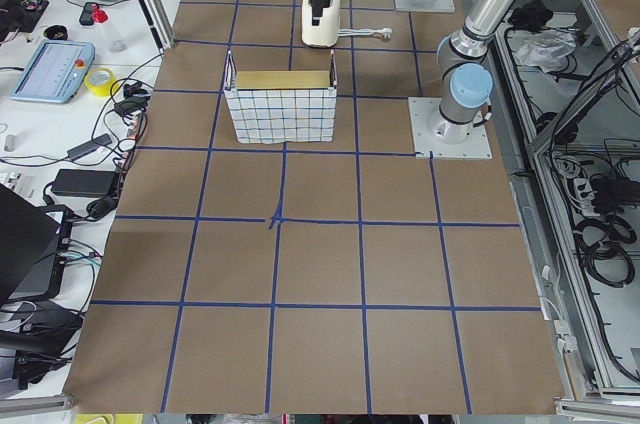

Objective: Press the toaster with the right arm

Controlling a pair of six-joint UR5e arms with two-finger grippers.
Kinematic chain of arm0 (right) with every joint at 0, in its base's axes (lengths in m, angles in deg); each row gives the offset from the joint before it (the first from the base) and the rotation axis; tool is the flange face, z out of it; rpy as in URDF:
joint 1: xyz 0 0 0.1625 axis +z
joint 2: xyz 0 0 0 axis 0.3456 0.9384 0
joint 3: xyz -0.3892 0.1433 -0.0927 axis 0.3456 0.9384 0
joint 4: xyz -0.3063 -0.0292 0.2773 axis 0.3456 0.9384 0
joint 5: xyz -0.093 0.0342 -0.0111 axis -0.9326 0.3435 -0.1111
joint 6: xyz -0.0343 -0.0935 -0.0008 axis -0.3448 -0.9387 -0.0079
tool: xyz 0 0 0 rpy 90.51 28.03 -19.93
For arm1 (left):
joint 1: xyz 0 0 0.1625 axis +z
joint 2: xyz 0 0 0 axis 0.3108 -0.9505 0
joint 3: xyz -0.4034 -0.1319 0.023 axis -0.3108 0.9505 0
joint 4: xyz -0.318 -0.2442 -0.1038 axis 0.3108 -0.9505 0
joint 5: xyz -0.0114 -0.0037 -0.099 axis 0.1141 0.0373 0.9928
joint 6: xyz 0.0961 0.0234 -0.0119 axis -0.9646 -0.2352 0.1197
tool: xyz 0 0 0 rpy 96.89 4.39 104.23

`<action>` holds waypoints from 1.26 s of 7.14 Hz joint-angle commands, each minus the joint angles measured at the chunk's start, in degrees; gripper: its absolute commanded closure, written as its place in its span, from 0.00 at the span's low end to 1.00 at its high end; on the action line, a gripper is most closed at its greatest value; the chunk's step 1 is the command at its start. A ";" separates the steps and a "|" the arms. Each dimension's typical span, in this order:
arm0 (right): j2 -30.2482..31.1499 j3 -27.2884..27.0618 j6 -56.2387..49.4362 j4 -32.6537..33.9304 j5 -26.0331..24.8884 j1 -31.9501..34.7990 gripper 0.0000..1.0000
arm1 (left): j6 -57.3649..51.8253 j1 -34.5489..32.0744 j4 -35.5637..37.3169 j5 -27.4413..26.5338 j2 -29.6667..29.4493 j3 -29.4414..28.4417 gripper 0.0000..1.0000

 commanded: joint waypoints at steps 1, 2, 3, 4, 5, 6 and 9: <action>1.59 1.89 4.21 -0.30 -1.97 0.05 1.00 | 0.00 0.00 0.00 0.00 0.00 0.00 0.00; 2.47 3.39 5.81 -0.39 -3.19 0.14 1.00 | 0.00 0.00 0.00 0.00 0.00 0.00 0.00; 4.04 6.18 8.53 -1.52 -4.16 0.40 1.00 | 0.00 0.00 0.00 0.00 0.00 0.00 0.00; 5.28 9.17 11.42 -2.40 -5.22 1.01 1.00 | 0.00 0.00 0.00 0.00 0.00 0.00 0.00; 5.46 12.68 13.89 -3.11 -7.75 1.72 0.87 | 0.00 0.00 0.00 0.00 0.00 0.00 0.00; 5.29 17.50 15.13 -5.03 -10.65 3.38 0.50 | 0.00 0.00 0.00 0.00 0.00 0.00 0.00; 4.68 27.90 29.32 -8.21 -18.21 12.76 0.24 | 0.00 0.00 0.00 0.00 0.00 0.00 0.00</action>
